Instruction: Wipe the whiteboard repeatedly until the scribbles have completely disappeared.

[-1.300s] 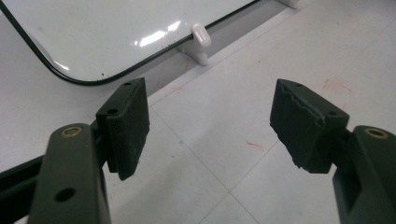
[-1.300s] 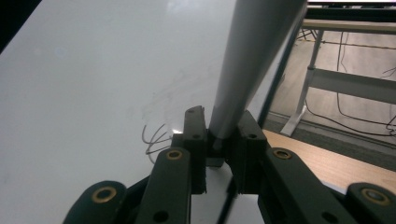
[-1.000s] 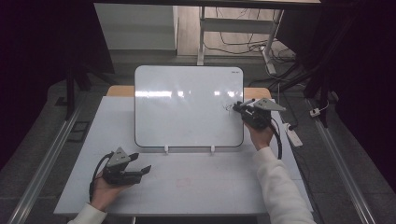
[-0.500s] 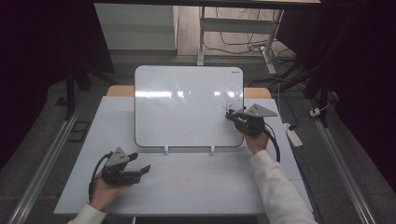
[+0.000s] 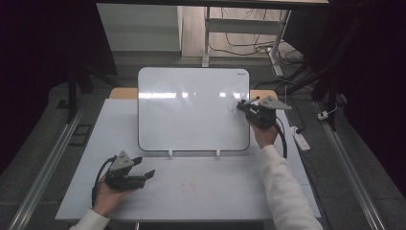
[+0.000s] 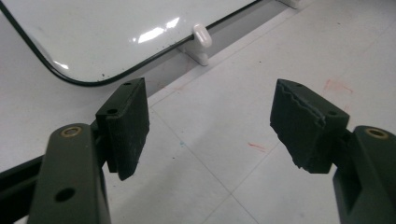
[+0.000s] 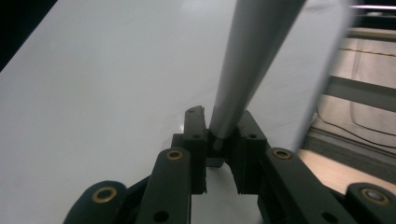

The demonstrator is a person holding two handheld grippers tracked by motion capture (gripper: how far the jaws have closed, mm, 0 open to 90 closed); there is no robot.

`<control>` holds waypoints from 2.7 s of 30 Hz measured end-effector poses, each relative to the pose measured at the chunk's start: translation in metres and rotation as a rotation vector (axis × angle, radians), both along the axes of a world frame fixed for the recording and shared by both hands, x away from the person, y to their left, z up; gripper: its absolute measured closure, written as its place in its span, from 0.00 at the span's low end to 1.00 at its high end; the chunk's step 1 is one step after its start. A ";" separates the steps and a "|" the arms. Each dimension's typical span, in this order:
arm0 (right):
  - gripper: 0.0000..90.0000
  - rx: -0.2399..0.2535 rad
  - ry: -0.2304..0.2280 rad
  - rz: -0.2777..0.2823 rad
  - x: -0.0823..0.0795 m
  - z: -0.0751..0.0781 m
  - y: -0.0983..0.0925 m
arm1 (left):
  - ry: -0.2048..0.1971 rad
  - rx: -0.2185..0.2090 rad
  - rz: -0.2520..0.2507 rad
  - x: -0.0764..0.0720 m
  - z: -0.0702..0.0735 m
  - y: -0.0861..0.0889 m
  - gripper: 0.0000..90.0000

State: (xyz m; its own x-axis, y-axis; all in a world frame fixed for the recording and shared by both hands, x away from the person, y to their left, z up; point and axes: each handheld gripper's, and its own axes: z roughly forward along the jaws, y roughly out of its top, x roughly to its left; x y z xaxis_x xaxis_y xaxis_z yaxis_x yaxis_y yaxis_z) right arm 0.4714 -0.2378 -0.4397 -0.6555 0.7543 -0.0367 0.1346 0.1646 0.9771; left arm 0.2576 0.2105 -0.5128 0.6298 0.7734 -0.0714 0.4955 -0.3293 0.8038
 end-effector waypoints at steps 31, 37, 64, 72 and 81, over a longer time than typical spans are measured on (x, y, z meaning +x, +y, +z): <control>0.86 -0.060 0.001 0.079 -0.006 -0.005 0.035 | 0.001 -0.001 0.001 0.001 0.000 0.001 0.32; 0.86 -0.032 0.048 0.128 -0.013 -0.015 0.047 | -0.001 -0.008 0.008 0.002 0.000 0.003 0.33; 0.86 -0.080 0.201 0.317 -0.117 -0.012 0.044 | -0.031 -0.020 0.018 -0.003 0.004 0.001 0.33; 0.86 -0.105 0.257 0.391 -0.131 -0.024 0.058 | -0.049 -0.022 0.027 -0.003 0.006 0.001 0.33; 0.86 -0.105 0.317 0.469 -0.143 -0.034 0.074 | -0.133 -0.038 0.009 -0.005 0.022 -0.019 0.33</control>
